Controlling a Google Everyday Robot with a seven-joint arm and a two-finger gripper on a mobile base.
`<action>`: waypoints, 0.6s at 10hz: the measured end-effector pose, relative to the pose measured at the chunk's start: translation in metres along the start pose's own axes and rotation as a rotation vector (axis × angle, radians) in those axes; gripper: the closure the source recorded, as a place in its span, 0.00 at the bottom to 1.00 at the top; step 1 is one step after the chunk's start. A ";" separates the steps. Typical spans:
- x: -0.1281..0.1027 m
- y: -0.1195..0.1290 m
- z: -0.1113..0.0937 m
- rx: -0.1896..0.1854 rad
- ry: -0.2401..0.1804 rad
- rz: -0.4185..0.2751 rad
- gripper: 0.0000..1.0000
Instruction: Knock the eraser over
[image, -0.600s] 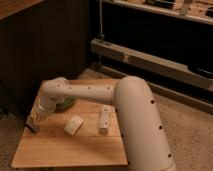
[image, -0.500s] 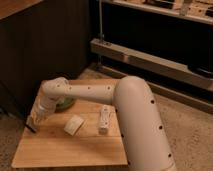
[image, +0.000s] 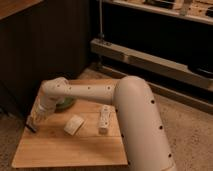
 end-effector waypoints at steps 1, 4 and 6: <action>0.000 0.000 0.000 0.000 0.000 0.001 0.75; 0.002 -0.004 0.002 0.006 0.003 -0.003 0.98; 0.008 -0.015 0.008 0.021 -0.002 -0.022 1.00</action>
